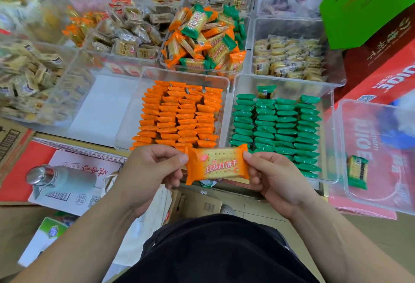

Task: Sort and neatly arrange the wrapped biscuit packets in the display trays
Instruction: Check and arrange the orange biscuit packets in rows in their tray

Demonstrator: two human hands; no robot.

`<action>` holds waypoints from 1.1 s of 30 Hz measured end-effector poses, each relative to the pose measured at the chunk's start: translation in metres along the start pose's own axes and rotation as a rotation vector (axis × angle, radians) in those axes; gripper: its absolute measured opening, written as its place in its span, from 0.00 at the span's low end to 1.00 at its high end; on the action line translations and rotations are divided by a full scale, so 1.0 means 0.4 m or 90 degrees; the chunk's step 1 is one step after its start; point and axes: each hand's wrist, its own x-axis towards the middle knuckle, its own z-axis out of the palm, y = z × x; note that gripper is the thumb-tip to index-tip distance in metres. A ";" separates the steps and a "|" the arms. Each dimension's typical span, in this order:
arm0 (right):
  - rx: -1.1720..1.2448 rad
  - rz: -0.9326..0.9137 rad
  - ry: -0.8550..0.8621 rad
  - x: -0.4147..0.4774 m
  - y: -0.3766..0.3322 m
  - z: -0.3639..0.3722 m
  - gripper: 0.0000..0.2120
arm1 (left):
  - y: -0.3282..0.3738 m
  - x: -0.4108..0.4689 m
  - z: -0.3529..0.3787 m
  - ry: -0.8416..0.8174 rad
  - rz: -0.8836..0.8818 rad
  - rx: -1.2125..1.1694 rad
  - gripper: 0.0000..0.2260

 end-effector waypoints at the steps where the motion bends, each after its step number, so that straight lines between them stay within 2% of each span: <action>1: 0.024 0.029 -0.002 0.003 0.001 0.004 0.14 | 0.001 0.004 -0.001 -0.003 -0.020 -0.009 0.06; 5: 0.153 0.118 -0.039 0.007 0.010 0.015 0.15 | 0.009 0.010 -0.004 -0.056 -0.119 -0.129 0.07; 8: 0.155 0.112 -0.023 0.006 0.014 0.018 0.16 | 0.000 0.012 -0.008 -0.053 -0.122 -0.125 0.07; 13: -0.128 -0.014 0.072 0.002 0.003 0.035 0.11 | -0.011 0.014 -0.005 0.004 0.013 0.075 0.06; 15: -0.097 -0.024 0.089 0.005 -0.006 0.046 0.10 | -0.016 0.019 -0.003 0.004 0.071 0.133 0.06; 18: -0.005 -0.020 0.096 0.024 -0.014 0.055 0.15 | -0.033 0.040 -0.007 -0.010 0.141 0.204 0.09; 21: -0.040 -0.075 0.163 0.061 -0.008 0.061 0.07 | -0.059 0.081 -0.006 -0.052 0.189 0.278 0.15; 23: -0.064 -0.121 0.201 0.093 -0.007 0.055 0.08 | -0.085 0.130 -0.006 -0.056 0.184 0.285 0.18; 25: -0.167 -0.173 0.220 0.126 -0.011 0.046 0.15 | -0.118 0.194 -0.011 -0.011 0.168 0.304 0.17; 27: -0.335 -0.233 0.238 0.154 -0.009 0.040 0.19 | -0.152 0.267 -0.018 0.022 0.179 0.395 0.13; 30: -0.572 -0.383 0.242 0.183 0.007 0.043 0.15 | -0.188 0.360 -0.015 -0.018 0.218 0.544 0.10; 33: -0.717 -0.523 0.146 0.200 0.042 0.049 0.13 | -0.207 0.424 0.004 -0.066 0.265 0.641 0.09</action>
